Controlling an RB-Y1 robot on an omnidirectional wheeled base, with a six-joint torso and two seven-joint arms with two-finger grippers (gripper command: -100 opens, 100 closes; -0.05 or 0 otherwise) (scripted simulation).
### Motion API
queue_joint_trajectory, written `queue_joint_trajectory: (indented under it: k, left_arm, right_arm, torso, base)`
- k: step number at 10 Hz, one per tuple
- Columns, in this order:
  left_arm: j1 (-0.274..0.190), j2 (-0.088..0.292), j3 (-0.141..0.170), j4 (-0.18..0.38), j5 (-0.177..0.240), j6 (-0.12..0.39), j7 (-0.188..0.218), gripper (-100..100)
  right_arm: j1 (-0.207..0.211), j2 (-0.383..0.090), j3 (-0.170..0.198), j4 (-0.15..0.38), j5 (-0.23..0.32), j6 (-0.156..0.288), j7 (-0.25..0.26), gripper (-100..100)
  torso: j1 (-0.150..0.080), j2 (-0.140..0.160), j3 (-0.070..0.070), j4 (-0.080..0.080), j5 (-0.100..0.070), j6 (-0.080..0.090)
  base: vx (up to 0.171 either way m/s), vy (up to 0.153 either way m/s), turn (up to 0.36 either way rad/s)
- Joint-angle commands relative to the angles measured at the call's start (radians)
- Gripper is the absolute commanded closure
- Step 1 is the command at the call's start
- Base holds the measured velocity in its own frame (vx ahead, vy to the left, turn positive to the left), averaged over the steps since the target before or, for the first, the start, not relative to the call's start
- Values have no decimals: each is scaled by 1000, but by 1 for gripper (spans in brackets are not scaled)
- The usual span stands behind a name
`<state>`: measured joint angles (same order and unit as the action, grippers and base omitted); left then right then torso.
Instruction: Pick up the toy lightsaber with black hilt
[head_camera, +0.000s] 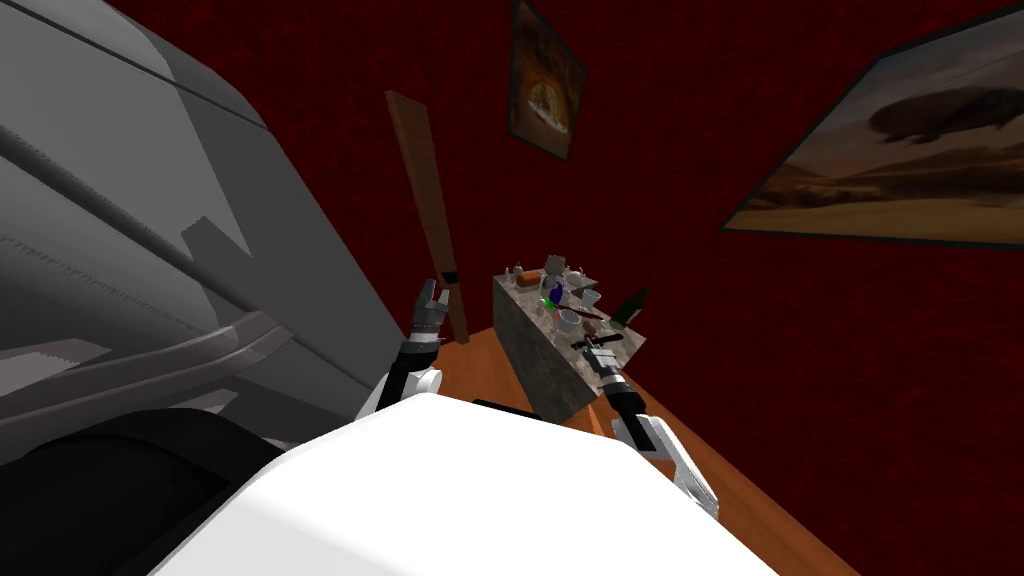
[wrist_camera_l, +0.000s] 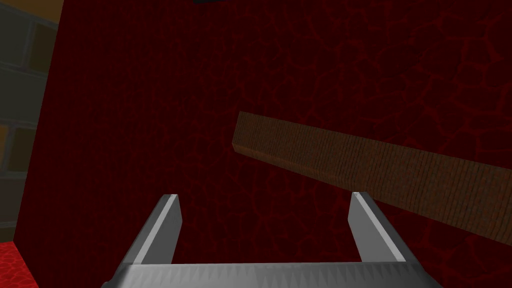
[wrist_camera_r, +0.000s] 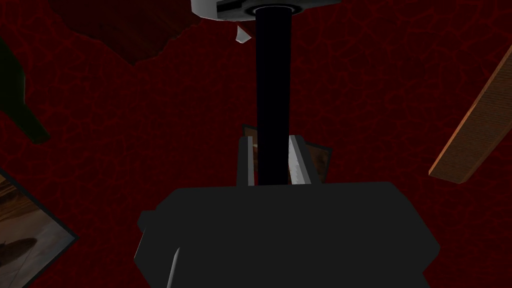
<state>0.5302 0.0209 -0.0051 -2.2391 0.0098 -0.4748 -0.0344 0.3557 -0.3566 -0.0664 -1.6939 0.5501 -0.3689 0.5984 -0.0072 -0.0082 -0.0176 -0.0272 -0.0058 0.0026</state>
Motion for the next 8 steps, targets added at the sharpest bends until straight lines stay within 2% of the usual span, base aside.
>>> queue_joint_trajectory:
  k: [1,2,3,6,7,8]
  left_arm:
    - [0,0,0,0,0,0,0,0]
    - [0,0,0,0,0,0,0,0]
    - [0,0,0,0,0,0,0,0]
    - [0,0,0,0,0,0,0,0]
    - [0,0,0,0,0,0,0,0]
    - [0,0,0,0,0,0,0,0]
  right_arm:
    - [50,-6,-16,-50,0,3,-2,100]
    - [79,-6,-16,-75,0,3,-2,100]
    - [111,-25,-53,-103,-3,6,-9,100]
    - [199,-25,-53,-178,-3,6,-9,100]
    - [184,-27,-55,-164,-4,3,-9,100]
    - [187,-27,-55,-167,-4,3,-9,0]
  torso:
    - [0,0,0,0,0,0]
    - [0,-1,-1,-1,0,1]
    - [0,1,0,-1,0,2]
    - [1,0,-1,-1,0,1]
    - [1,2,0,-1,0,1]
    - [0,2,0,-1,0,1]
  base:
    - [61,8,166]
    - [30,-3,3]
    - [49,15,241]
    - [35,2,58]
    - [0,0,0]
    - [0,0,0]
